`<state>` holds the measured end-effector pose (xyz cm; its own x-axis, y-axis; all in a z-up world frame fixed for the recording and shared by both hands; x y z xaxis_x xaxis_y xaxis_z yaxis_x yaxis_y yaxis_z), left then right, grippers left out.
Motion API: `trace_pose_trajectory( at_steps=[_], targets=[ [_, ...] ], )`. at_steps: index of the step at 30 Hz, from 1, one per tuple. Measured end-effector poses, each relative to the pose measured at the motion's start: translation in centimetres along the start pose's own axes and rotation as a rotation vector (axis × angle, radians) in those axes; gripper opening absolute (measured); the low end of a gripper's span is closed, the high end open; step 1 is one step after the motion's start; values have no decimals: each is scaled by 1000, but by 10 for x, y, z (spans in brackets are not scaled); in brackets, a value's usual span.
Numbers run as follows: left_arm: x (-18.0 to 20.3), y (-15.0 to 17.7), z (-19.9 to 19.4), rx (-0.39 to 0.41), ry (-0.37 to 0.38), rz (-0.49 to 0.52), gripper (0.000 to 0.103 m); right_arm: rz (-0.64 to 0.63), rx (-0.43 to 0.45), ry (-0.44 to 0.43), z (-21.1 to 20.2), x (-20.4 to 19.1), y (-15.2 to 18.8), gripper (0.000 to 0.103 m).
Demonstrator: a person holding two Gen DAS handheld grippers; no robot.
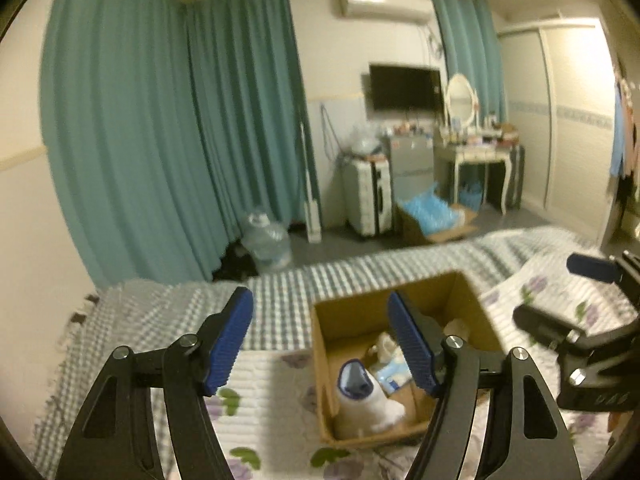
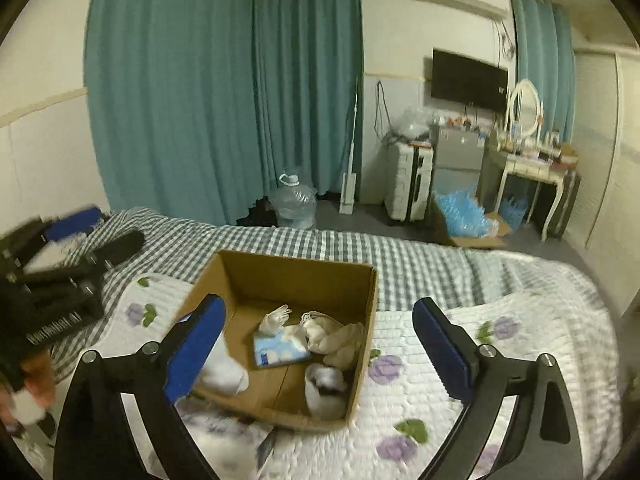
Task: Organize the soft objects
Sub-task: 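Grasp the plastic-wrapped white pack with the right tool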
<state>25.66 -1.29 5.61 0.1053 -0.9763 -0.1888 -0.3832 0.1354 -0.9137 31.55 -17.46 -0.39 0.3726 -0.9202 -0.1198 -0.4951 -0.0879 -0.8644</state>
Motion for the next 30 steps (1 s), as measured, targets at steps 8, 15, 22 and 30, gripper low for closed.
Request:
trace_pose_trajectory(
  at_steps=[8, 15, 22, 30],
  targets=[
    [-58, -12, -99, 116, -27, -86, 94, -103, -12, 62, -95, -65, -9, 102],
    [-78, 16, -118, 104, -33, -133, 96, -121, 32, 42, -153, -108, 0, 102],
    [-82, 72, -80, 3, -30, -177, 96, -115, -10, -1, -133, -133, 32, 102],
    [-53, 144, -18, -165, 27, -138, 96, -89, -237, -4, -28, -120, 117, 102]
  ],
)
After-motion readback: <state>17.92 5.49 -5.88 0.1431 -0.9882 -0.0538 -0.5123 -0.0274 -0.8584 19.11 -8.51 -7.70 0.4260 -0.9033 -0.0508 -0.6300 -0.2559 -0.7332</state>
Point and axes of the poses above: each gripper's, at about its wrist camera, not at the fingertips, and z roughly the way its jaws point, x to its right, y to its underside, the point moved 7 cm from there along z, roughly the way its jaws point, and after that the axes turned 11 degrees about -y, right-handed, at the moved point
